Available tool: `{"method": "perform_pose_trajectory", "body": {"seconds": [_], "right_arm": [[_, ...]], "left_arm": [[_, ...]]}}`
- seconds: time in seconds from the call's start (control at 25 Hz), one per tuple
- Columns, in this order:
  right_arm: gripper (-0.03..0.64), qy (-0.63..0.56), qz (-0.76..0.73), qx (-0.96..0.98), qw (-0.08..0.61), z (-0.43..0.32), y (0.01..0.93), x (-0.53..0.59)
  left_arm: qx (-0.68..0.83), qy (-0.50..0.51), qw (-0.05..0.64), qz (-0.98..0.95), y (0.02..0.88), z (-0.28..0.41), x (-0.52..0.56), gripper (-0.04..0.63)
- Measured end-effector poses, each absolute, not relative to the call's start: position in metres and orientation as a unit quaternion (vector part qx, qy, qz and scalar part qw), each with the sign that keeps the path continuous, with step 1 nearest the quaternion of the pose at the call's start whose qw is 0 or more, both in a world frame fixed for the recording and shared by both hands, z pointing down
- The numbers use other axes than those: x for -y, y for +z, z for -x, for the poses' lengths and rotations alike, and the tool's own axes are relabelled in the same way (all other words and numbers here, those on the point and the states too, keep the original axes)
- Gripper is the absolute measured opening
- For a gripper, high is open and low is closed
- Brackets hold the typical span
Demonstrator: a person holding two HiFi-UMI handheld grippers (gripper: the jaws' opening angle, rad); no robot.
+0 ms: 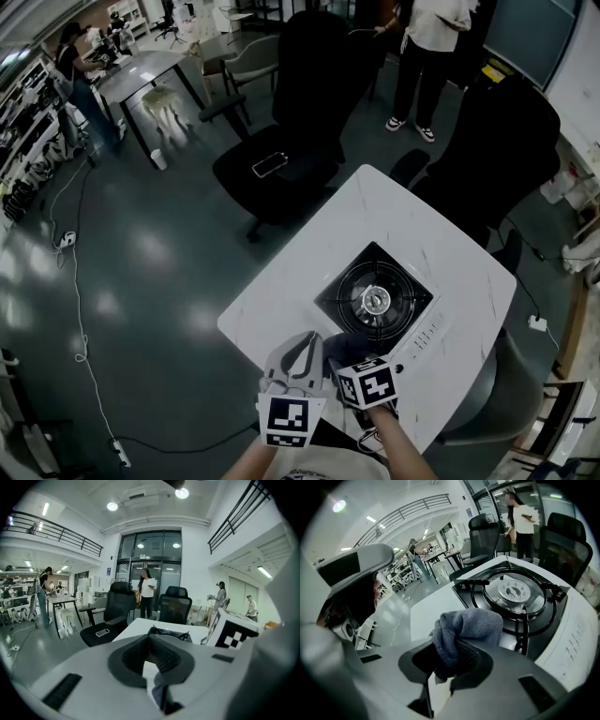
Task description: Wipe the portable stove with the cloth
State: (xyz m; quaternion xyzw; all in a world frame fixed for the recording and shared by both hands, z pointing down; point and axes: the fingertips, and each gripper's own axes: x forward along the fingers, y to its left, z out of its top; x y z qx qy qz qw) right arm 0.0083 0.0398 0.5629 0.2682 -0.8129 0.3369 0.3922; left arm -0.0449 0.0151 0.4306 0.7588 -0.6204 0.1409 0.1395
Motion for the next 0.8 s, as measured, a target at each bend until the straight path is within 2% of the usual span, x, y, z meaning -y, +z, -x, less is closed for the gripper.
{"method": "perform_pose_trajectory", "body": {"seconds": [0.8], "right_arm": [[0.074,0.361,-0.265,0.806,0.387,0.002,0.565,-0.037]], "left_arm": [[0.6,0.174,0.169,-0.762,0.46,0.047,0.011,0.021]]}}
